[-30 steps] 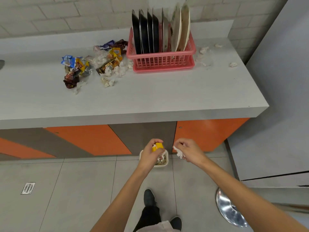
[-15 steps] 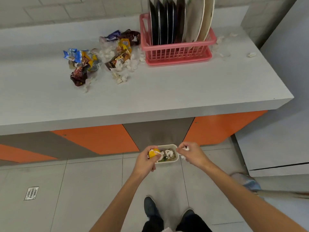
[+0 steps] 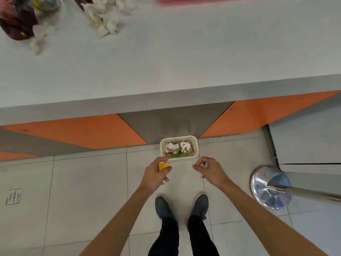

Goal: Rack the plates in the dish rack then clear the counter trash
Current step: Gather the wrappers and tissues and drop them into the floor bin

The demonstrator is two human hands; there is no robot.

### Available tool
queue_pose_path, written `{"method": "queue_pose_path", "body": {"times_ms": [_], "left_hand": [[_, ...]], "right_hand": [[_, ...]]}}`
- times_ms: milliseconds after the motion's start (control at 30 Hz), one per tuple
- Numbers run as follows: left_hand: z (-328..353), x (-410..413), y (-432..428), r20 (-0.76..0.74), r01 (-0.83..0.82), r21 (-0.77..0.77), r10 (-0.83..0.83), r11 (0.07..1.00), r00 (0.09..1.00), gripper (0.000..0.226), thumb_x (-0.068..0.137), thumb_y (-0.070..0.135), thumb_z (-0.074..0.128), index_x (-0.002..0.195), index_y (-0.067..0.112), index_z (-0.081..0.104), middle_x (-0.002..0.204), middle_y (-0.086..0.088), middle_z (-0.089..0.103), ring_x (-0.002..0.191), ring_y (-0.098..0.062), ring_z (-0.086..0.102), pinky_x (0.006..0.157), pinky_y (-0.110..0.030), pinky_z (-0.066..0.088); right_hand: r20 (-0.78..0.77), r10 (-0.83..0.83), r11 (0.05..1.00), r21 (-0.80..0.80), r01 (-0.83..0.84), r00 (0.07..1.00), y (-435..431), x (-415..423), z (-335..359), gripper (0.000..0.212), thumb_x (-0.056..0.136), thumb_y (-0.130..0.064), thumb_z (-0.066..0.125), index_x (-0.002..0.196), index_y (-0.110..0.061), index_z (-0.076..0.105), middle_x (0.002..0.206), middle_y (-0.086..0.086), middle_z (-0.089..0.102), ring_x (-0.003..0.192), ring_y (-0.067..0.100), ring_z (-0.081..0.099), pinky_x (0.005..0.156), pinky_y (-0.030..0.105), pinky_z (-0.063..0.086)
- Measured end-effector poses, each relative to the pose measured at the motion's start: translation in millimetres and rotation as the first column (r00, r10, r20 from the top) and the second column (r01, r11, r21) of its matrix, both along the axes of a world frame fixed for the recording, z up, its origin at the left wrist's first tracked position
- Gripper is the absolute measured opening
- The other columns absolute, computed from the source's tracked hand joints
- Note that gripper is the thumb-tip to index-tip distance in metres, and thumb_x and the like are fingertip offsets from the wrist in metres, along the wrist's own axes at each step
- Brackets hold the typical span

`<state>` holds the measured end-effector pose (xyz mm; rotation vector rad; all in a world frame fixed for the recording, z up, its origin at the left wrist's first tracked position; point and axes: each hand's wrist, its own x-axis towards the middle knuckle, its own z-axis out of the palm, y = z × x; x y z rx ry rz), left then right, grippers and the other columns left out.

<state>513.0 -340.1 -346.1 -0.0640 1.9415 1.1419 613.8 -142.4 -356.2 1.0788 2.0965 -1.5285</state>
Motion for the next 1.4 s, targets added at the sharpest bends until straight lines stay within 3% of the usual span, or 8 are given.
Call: {"method": "queue_pose_path", "body": {"times_ms": [200,367,600,700,867,1100,1300,1400], "left_hand": [[-78.0,23.8,3.8,0.098,-0.099,-0.054,0.104,0.994,0.990,0.024,0.091,0.015,0.065,0.113,0.023,0.059,0.098,-0.002,0.067,0.079,-0.023,0.071,0.052,-0.027,0.052],[-131.6,17.3,17.4,0.138,-0.153,-0.045,0.158,0.987,0.978,0.024,0.091,0.013,0.065,0.113,0.021,0.059,0.095,-0.003,0.067,0.070,-0.021,0.070,0.055,-0.029,0.053],[-216.8,-15.6,53.3,0.234,-0.352,-0.016,0.346,0.936,0.908,0.026,0.092,0.010,0.063,0.117,0.014,0.058,0.104,-0.013,0.067,0.069,-0.023,0.070,0.057,-0.029,0.057],[-246.7,-27.5,62.5,0.246,-0.427,0.055,0.402,0.903,0.882,0.046,0.090,0.006,0.065,0.133,0.014,0.051,0.113,-0.007,0.064,0.091,-0.026,0.069,0.067,-0.033,0.058],[-257.1,-31.2,55.5,0.267,-0.334,0.138,0.289,0.933,0.919,0.069,0.089,0.005,0.068,0.145,0.027,0.036,0.119,0.010,0.052,0.112,-0.019,0.057,0.092,-0.043,0.053],[-262.0,-33.8,25.7,0.158,-0.148,-0.023,0.150,0.989,0.976,0.026,0.088,0.011,0.068,0.107,0.028,0.062,0.127,-0.001,0.060,0.103,-0.025,0.066,0.074,-0.034,0.053],[-252.2,-42.9,23.7,0.088,-0.051,-0.037,0.054,0.998,0.995,0.023,0.087,0.010,0.068,0.107,0.020,0.066,0.112,0.001,0.068,0.097,-0.024,0.068,0.064,-0.027,0.051],[-246.2,-46.3,24.2,0.059,-0.045,-0.009,0.046,0.999,0.997,0.024,0.085,0.010,0.072,0.103,0.025,0.066,0.109,0.002,0.067,0.093,-0.023,0.066,0.062,-0.026,0.050]], "right_hand": [[0.069,-0.007,0.997,-0.073,0.012,0.998,-2.9,13.9,-78.7,0.012,0.086,-0.023,0.073,0.083,-0.012,0.066,0.084,0.005,0.061,0.060,0.012,0.056,0.054,0.021,0.051],[0.110,-0.033,0.992,-0.115,0.046,0.993,6.4,9.4,-128.7,0.012,0.088,-0.021,0.070,0.082,-0.014,0.063,0.077,0.005,0.058,0.061,0.017,0.057,0.040,0.011,0.037],[0.127,0.000,0.997,-0.075,0.010,0.992,20.1,-6.9,-194.3,0.014,0.088,-0.025,0.069,0.079,-0.017,0.063,0.078,0.008,0.062,0.061,0.014,0.058,0.052,0.018,0.045],[0.132,-0.034,0.995,-0.086,0.046,0.991,28.0,-15.8,-210.7,0.017,0.089,-0.023,0.068,0.075,-0.018,0.061,0.075,0.004,0.058,0.061,0.016,0.054,0.041,0.012,0.037],[0.137,-0.051,0.995,-0.073,0.061,0.989,38.0,-30.6,-224.0,0.017,0.091,-0.022,0.065,0.075,-0.022,0.059,0.080,-0.005,0.053,0.063,0.015,0.054,0.035,0.010,0.032],[0.157,-0.026,1.000,0.016,0.024,0.987,36.7,-54.6,-233.9,0.018,0.093,-0.026,0.061,0.094,-0.008,0.063,0.076,-0.001,0.055,0.061,0.021,0.056,0.039,0.011,0.034],[0.179,0.013,0.997,0.075,-0.026,0.984,33.3,-79.1,-245.4,0.031,0.092,-0.032,0.063,0.115,-0.011,0.060,0.113,0.005,0.055,0.099,0.029,0.061,0.064,0.027,0.045],[0.209,-0.041,0.994,-0.092,0.061,0.977,33.6,-96.6,-240.0,0.048,0.091,-0.045,0.060,0.132,-0.020,0.048,0.130,0.004,0.049,0.113,0.029,0.055,0.067,0.036,0.058]]}}
